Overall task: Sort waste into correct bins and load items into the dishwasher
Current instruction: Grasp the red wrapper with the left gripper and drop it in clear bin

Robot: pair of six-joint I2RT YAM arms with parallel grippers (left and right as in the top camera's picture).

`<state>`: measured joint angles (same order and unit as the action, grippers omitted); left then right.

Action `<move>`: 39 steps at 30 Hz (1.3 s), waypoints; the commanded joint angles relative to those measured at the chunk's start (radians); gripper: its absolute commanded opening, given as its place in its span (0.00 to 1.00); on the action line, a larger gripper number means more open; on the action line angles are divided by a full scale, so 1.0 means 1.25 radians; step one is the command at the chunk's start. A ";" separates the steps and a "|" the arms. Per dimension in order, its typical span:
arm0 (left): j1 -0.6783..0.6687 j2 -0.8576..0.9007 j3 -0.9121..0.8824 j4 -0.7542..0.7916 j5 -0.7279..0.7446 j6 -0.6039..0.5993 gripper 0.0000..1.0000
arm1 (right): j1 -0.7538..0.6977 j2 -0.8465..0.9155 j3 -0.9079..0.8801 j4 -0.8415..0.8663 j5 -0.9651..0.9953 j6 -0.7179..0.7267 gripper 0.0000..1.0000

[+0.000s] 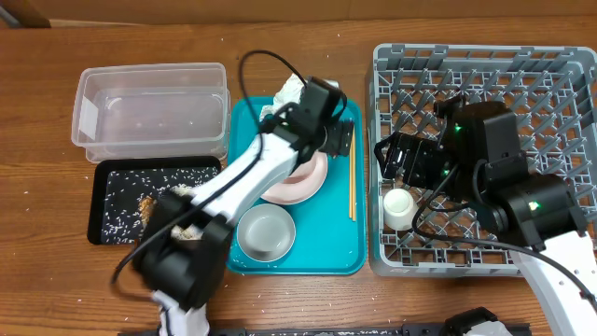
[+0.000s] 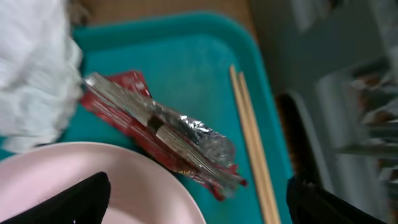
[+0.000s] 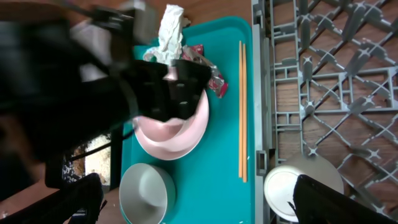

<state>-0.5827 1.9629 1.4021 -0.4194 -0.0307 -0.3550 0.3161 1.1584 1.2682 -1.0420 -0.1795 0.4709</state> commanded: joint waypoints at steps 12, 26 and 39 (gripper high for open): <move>0.005 0.094 0.075 0.023 0.017 0.005 0.24 | 0.004 0.028 0.009 -0.009 -0.002 0.001 1.00; 0.074 -0.042 0.302 -0.327 -0.093 -0.071 0.04 | 0.004 0.028 0.009 -0.017 -0.002 0.001 1.00; 0.377 -0.088 0.295 -0.584 -0.196 -0.218 0.05 | 0.004 0.028 0.009 -0.017 -0.002 0.001 1.00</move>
<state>-0.1719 1.8263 1.7855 -1.1561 -0.2981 -0.5781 0.3157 1.1961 1.2682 -1.0660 -0.1791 0.4709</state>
